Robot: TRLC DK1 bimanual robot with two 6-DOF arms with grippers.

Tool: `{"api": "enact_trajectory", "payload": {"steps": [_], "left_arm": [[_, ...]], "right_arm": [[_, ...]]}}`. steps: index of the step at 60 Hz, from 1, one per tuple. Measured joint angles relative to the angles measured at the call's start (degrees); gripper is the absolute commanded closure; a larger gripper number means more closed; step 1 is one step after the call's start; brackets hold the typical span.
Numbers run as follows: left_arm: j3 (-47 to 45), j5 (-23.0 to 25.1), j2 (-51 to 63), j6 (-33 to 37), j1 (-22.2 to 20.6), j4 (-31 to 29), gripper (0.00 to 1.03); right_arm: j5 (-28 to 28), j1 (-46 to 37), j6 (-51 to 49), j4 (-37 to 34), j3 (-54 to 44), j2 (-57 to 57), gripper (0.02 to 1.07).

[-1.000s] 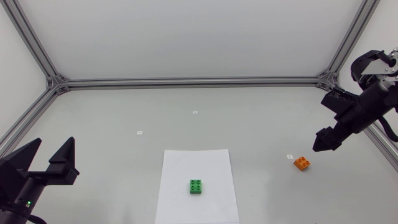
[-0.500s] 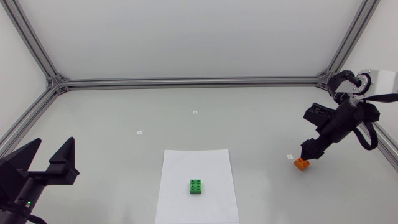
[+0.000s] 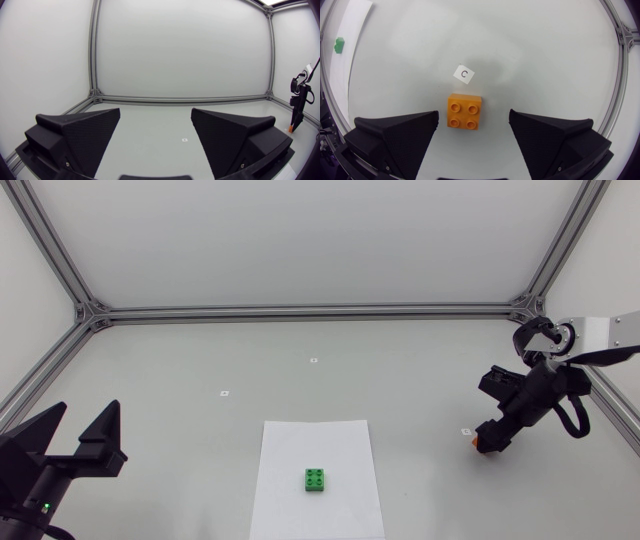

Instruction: Pick up the orange 2x2 brick with the right arm and stack it on top of the green 2x2 brick in the center

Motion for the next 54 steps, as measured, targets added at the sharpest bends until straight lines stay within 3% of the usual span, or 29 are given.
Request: {"api": "enact_trajectory", "payload": {"steps": [8,12,21,37,54], "left_arm": [[0.0,0.0,0.0,0.0,0.0,0.0,0.04],[0.0,0.0,0.0,0.0,0.0,0.0,0.04],[0.0,0.0,0.0,0.0,0.0,0.0,0.04],[0.0,0.0,0.0,0.0,0.0,0.0,0.04],[0.0,0.0,0.0,0.0,0.0,0.0,0.04]], "right_arm": [[0.0,0.0,0.0,0.0,0.0,0.0,0.14],[0.0,0.0,0.0,0.2,0.0,0.0,0.21],[0.0,0.3,0.0,0.4,-0.1,0.0,0.21],[0.1,0.9,0.5,1.0,-0.2,0.1,0.33],[0.2,1.2,0.5,1.5,-1.0,0.5,0.39]]}}
